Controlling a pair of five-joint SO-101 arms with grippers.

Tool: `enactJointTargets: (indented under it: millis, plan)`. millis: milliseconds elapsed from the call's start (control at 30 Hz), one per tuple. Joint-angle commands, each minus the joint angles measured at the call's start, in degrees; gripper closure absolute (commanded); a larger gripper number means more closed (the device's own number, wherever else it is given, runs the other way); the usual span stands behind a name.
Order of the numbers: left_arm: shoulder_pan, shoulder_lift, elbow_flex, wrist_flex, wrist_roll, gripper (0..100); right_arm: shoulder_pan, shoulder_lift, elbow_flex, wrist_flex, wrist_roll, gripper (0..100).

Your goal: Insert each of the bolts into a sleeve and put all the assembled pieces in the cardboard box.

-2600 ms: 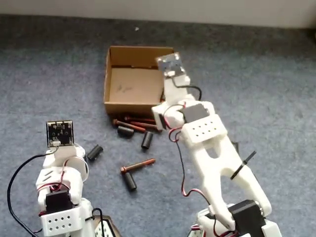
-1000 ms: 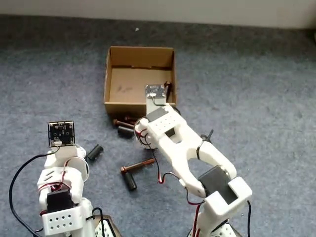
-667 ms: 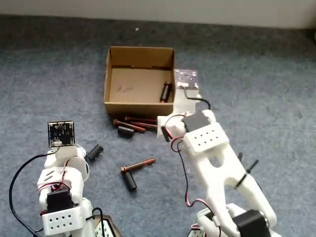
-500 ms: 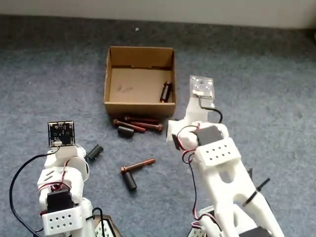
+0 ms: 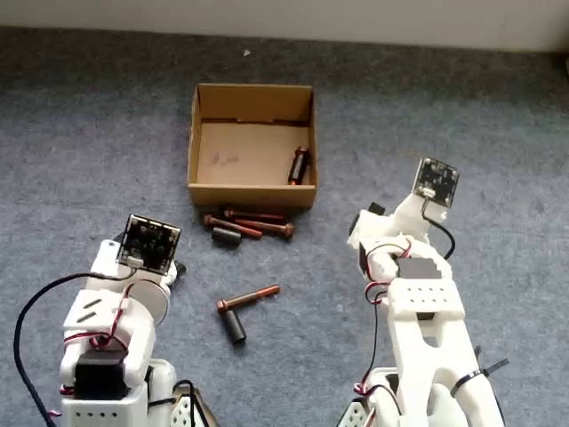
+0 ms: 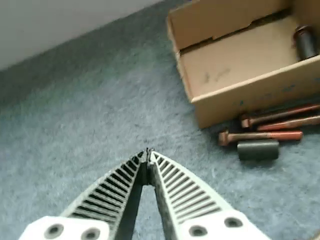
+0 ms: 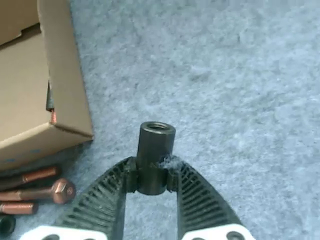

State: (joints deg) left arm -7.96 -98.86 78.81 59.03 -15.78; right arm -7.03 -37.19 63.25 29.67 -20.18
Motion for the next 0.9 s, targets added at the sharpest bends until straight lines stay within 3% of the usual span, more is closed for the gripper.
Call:
enactJointTargets:
  millis: [0, 100, 267, 367, 467, 633, 867]
  plan:
    - [9.27, 11.65, -13.76, 2.20, -1.32, 96, 3.12, -2.15, -0.48, -2.51, 0.26, 99.3]
    - [14.73, 28.35, -20.88, 2.11, -1.93, 96, 4.62, -2.15, -0.66, -2.51, 0.26, 99.3]
    - [23.34, 53.14, -33.01, 1.85, -13.10, 96, 7.25, -2.42, -0.75, -2.51, 0.26, 99.3]
    - [26.77, 64.75, -40.48, 1.85, -16.00, 96, 9.27, -2.51, -0.84, -2.51, 0.26, 99.3]
    - [28.53, 75.21, -47.43, 1.85, -18.02, 94, 10.77, -2.51, -0.92, -2.51, 0.26, 99.3]
    - [29.05, 90.68, -56.92, 2.20, -19.52, 82, 11.56, -2.59, -0.92, -2.77, 0.26, 99.3]
    - [30.20, 105.89, -64.66, 2.20, -26.29, 81, 11.56, -2.59, -0.92, -2.77, 0.26, 99.3]
